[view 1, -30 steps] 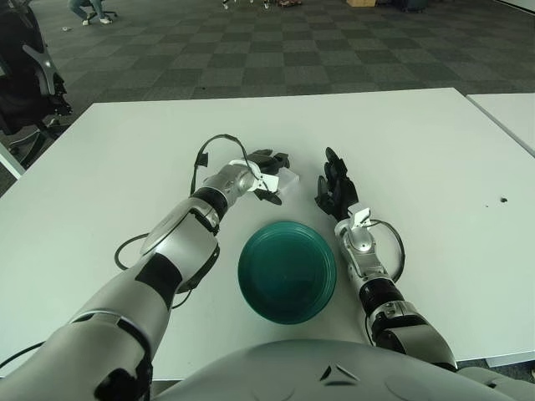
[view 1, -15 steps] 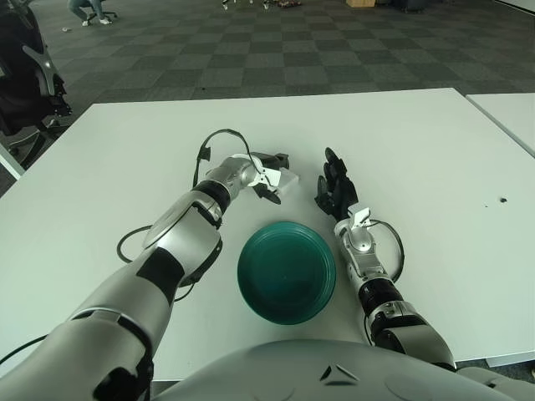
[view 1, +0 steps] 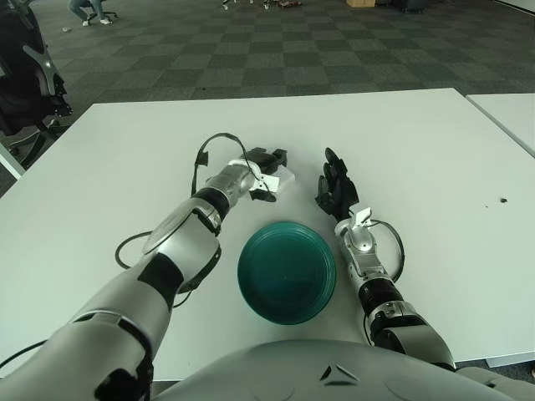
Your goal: Put the charger into the plate.
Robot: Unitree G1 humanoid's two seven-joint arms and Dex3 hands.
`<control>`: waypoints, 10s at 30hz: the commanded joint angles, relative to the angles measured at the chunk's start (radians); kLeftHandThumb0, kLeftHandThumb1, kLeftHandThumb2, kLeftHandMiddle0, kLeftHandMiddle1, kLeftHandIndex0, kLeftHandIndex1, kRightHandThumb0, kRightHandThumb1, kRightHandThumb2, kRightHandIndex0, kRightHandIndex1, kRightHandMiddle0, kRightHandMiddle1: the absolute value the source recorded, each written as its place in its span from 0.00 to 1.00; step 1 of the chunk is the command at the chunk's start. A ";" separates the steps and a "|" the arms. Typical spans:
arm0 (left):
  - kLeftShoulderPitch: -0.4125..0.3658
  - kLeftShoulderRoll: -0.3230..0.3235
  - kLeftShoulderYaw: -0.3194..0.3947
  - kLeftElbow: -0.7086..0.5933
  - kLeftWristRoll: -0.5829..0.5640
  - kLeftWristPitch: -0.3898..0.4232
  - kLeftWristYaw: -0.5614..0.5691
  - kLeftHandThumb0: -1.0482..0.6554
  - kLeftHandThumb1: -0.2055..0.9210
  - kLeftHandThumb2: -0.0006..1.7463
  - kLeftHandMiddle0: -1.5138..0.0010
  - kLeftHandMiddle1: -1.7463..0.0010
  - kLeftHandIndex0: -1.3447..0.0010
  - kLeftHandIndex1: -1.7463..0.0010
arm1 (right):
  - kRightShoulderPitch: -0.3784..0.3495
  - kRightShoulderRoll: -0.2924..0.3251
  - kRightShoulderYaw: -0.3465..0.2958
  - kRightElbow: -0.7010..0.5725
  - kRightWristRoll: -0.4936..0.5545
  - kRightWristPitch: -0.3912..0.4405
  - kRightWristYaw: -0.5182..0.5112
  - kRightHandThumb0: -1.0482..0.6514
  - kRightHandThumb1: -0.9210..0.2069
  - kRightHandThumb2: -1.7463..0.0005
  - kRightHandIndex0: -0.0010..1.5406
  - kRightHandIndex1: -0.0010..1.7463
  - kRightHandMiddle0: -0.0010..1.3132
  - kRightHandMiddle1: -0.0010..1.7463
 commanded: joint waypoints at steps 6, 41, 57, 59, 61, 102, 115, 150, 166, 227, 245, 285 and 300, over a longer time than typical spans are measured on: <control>0.122 0.009 -0.027 0.050 0.037 0.017 0.135 0.33 0.42 0.79 0.29 0.00 0.52 0.00 | 0.227 0.013 -0.058 0.165 0.064 0.143 -0.010 0.21 0.00 0.54 0.06 0.01 0.00 0.14; 0.046 0.185 -0.012 -0.200 0.058 -0.288 0.513 0.32 0.38 0.82 0.18 0.00 0.49 0.00 | 0.230 0.001 -0.037 0.139 0.044 0.168 -0.042 0.21 0.00 0.55 0.06 0.00 0.00 0.17; 0.224 0.416 0.176 -0.883 0.049 -0.393 0.473 0.32 0.38 0.82 0.24 0.00 0.49 0.00 | 0.226 0.000 -0.026 0.143 0.040 0.176 -0.048 0.20 0.00 0.54 0.04 0.00 0.00 0.15; 0.249 0.432 0.199 -0.949 0.043 -0.393 0.451 0.32 0.38 0.82 0.24 0.00 0.49 0.00 | 0.225 0.001 -0.026 0.142 0.039 0.176 -0.051 0.20 0.00 0.54 0.04 0.00 0.00 0.15; 0.272 0.439 0.216 -0.994 0.034 -0.393 0.430 0.32 0.38 0.82 0.24 0.00 0.49 0.00 | 0.225 0.001 -0.024 0.144 0.039 0.175 -0.052 0.20 0.00 0.54 0.04 0.00 0.00 0.15; 0.519 0.594 0.213 -1.344 -0.404 -0.579 -0.418 0.33 0.42 0.79 0.25 0.00 0.52 0.00 | 0.229 -0.022 0.004 0.114 0.013 0.174 -0.046 0.20 0.00 0.56 0.00 0.00 0.00 0.07; 0.539 0.575 0.214 -1.354 -0.348 -0.507 -0.538 0.37 0.67 0.57 0.47 0.00 0.66 0.02 | 0.227 -0.022 -0.007 0.104 0.029 0.191 -0.033 0.22 0.00 0.54 0.02 0.00 0.00 0.12; 0.493 0.576 0.196 -1.436 -0.322 -0.373 -0.847 0.01 1.00 0.44 0.93 0.97 1.00 0.78 | 0.268 -0.052 0.019 0.020 0.005 0.197 -0.029 0.24 0.00 0.57 0.08 0.02 0.00 0.17; 0.484 0.560 0.199 -1.384 -0.359 -0.447 -0.858 0.00 1.00 0.44 0.93 0.98 1.00 0.80 | 0.274 -0.066 0.038 0.001 -0.015 0.179 -0.005 0.25 0.00 0.57 0.14 0.04 0.00 0.13; 1.203 -0.126 0.704 -1.176 -0.773 -0.023 0.024 0.06 1.00 0.64 0.99 1.00 1.00 0.90 | 0.288 -0.013 -0.007 0.064 0.031 0.183 -0.026 0.25 0.00 0.56 0.02 0.00 0.00 0.12; 1.323 -0.138 0.628 -1.082 -0.563 -0.267 0.098 0.09 1.00 0.62 0.93 0.98 1.00 0.77 | 0.486 -0.120 0.005 -0.044 -0.009 -0.096 0.025 0.17 0.00 0.54 0.00 0.00 0.00 0.10; 1.348 -0.152 0.590 -1.050 -0.638 -0.437 0.055 0.07 1.00 0.57 0.87 0.99 1.00 0.71 | 0.887 -0.048 0.073 -0.806 0.055 0.154 0.040 0.11 0.00 0.65 0.03 0.00 0.00 0.12; 1.370 -0.156 0.572 -1.139 -0.709 -0.367 -0.016 0.07 1.00 0.57 0.85 0.99 1.00 0.70 | 0.879 -0.080 0.103 -0.833 0.045 0.263 0.078 0.13 0.00 0.61 0.00 0.00 0.00 0.04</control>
